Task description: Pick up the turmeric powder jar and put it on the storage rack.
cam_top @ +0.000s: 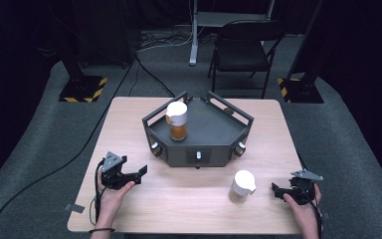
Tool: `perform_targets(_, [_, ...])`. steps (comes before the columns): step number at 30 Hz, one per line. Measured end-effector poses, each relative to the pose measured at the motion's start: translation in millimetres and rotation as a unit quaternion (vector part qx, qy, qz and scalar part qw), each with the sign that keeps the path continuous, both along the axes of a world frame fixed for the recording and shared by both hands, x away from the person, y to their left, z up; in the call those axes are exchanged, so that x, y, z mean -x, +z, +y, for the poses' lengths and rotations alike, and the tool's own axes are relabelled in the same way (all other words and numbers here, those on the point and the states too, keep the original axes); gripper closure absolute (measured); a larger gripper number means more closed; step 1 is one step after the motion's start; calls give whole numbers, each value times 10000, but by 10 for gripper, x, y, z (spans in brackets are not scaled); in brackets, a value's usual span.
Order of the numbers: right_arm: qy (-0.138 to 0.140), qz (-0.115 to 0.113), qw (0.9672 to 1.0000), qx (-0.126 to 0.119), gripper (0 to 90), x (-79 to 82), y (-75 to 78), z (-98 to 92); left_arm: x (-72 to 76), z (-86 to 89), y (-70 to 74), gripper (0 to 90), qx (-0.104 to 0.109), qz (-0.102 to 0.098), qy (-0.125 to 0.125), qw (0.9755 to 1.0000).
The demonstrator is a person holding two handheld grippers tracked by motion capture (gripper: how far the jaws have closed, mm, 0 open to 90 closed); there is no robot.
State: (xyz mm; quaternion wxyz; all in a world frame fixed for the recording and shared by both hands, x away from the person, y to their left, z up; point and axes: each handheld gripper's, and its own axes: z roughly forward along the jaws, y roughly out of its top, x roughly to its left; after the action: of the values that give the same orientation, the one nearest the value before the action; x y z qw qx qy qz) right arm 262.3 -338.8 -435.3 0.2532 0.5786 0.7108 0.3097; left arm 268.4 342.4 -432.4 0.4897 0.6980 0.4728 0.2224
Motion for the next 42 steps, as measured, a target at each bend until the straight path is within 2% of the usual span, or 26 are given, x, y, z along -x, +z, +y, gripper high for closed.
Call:
perform_targets(3, [-1, 0, 10000, 0, 0, 0, 0, 0, 0, -24, -25, 64, -173, 73, 41, 9998])
perform_targets(9, [0, 0, 10000, 1, 0, 0, 0, 0, -44, -34, -90, 64, -342, 428, 70, 9985])
perform_targets(11, [0, 0, 10000, 1, 0, 0, 0, 0, -61, -64, -87, 65, -512, 496, 83, 9974])
perform_targets(20, [0, 0, 10000, 1, 0, 0, 0, 0, -179, -57, -130, 65, -657, 869, 121, 9940])
perform_targets(22, [0, 0, 10000, 1, 0, 0, 0, 0, -198, -47, -141, 65, -608, 954, 102, 9935])
perform_targets(25, [0, 0, 10000, 1, 0, 0, 0, 0, -236, -78, -129, 66, -738, 1070, 79, 9915])
perform_targets(31, [0, 0, 10000, 1, 0, 0, 0, 0, -243, -124, -117, 62, -889, 1059, 48, 9904])
perform_targets(37, [-1, 0, 10000, 0, 0, 0, 0, 1, -235, -267, -85, 58, -1312, 1024, 60, 9860])
perform_targets(42, [0, 0, 10000, 1, 0, 1, 0, 0, -230, -293, -87, 50, -1320, 1027, 95, 9859])
